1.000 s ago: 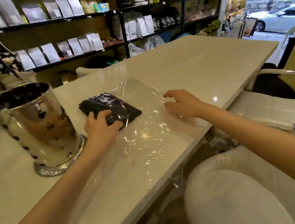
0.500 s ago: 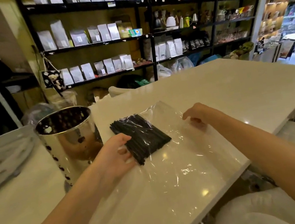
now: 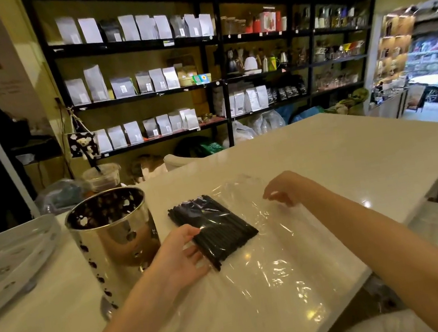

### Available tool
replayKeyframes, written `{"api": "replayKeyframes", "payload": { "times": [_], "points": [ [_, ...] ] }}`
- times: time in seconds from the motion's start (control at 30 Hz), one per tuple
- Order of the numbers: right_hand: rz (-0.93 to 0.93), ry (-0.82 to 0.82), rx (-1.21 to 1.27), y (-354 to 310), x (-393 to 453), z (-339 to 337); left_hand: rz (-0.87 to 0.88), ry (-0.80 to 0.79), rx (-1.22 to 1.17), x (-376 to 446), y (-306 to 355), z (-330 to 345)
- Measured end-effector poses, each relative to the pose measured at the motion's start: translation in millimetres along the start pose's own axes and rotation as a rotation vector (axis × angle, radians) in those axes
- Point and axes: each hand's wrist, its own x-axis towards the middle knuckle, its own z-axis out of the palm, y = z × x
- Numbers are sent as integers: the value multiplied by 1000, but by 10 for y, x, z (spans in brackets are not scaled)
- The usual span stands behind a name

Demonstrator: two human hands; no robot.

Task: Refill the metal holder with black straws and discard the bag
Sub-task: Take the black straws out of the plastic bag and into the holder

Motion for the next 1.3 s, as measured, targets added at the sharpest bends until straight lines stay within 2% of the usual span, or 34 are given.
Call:
{"api": "replayKeyframes", "payload": {
  "times": [0.1, 0.27, 0.33, 0.43, 0.53, 0.7, 0.8, 0.93, 1.13, 1.3],
  "points": [
    [-67, -43, -22, -89, -86, -139, -12, 8, -6, 1, 0, -14],
    [-338, -76, -9, -456, -497, -215, -1, 27, -22, -44, -22, 38],
    [-445, -43, -8, -664, -713, -235, -6, 18, -51, -57, -15, 71],
    [-590, 5, 59, -966, -1035, -320, -32, -32, -143, -73, 15, 97],
    [-689, -43, 156, -1191, -1280, -441, -45, -114, -271, -138, 63, 143],
    [-761, -139, 203, -1463, -1513, -691, -14, -265, -427, -264, 179, 290],
    [-774, -215, 348, -1681, -1573, -839, 51, -406, -484, -365, 315, 388],
    [-835, -344, 525, -1964, -1612, -963, 197, -515, -533, -571, 625, 463],
    [-942, -411, 717, -2228, -1728, -855, 434, -523, -483, -682, 1241, 223],
    [-905, -472, 725, -2402, -1539, -623, 528, -378, -380, -562, 1666, -187]
  ]
}}
